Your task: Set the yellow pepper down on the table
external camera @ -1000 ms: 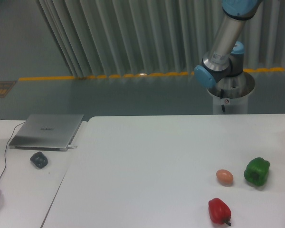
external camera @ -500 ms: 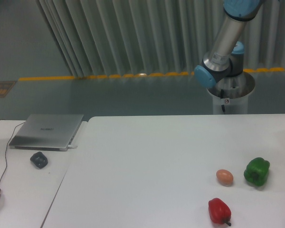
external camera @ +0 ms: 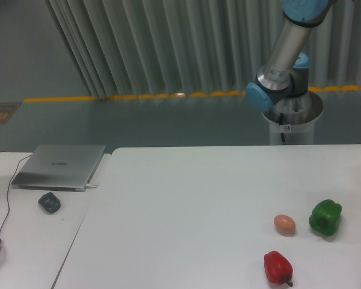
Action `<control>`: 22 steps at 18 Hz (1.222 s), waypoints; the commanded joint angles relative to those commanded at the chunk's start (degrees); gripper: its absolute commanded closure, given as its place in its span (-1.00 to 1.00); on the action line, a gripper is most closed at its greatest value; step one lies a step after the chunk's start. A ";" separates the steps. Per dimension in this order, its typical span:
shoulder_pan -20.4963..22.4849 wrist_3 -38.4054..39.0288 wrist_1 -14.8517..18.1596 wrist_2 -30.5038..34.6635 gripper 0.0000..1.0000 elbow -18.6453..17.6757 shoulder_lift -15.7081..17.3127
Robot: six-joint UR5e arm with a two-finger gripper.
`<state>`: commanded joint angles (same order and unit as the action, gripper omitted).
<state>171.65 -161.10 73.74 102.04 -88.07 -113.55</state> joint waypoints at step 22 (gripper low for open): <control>-0.62 0.79 -0.61 0.17 -0.26 -0.97 -0.18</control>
<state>171.04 -160.31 73.12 102.22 -89.03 -113.73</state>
